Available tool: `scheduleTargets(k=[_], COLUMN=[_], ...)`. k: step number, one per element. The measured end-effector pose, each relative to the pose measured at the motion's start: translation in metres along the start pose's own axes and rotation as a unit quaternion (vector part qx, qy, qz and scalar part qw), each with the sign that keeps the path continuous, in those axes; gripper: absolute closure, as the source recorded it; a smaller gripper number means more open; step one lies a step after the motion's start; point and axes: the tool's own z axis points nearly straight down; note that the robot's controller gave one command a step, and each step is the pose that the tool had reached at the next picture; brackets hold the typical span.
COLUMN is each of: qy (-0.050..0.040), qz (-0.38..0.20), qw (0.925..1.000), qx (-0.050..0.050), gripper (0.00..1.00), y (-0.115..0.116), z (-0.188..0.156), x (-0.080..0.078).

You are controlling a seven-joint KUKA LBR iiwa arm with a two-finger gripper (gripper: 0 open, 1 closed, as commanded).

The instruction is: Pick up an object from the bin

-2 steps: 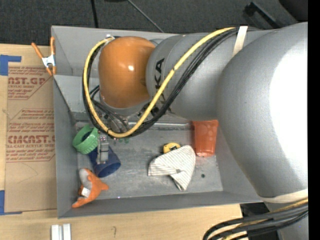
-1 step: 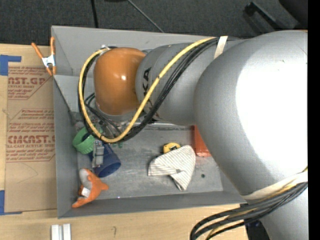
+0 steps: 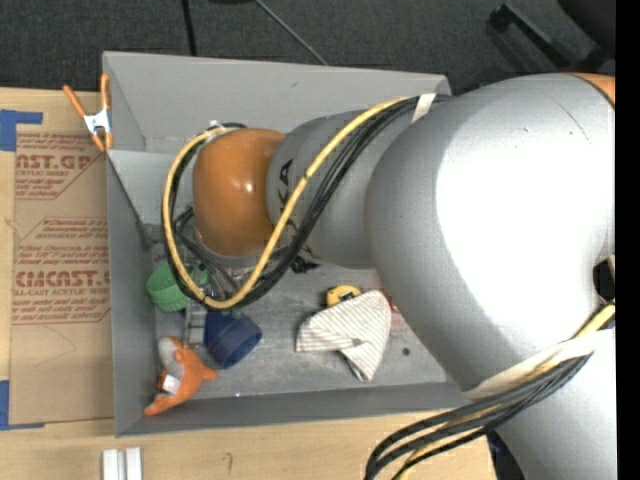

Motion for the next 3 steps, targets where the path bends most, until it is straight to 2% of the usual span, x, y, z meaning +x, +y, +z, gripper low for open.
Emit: scheduleTargets(k=[1,2,3], qy=[0.0099,0.0099,0.0101], qz=[0.04,0.04,0.018], qw=[0.9992,0.9991,0.9998], qx=[0.005,0.005,0.006], gripper=[1.0,1.0,1.0], y=[-0.02,-0.02,-0.017], z=[0.01,0.01,-0.141], x=[0.001,0.001,-0.005])
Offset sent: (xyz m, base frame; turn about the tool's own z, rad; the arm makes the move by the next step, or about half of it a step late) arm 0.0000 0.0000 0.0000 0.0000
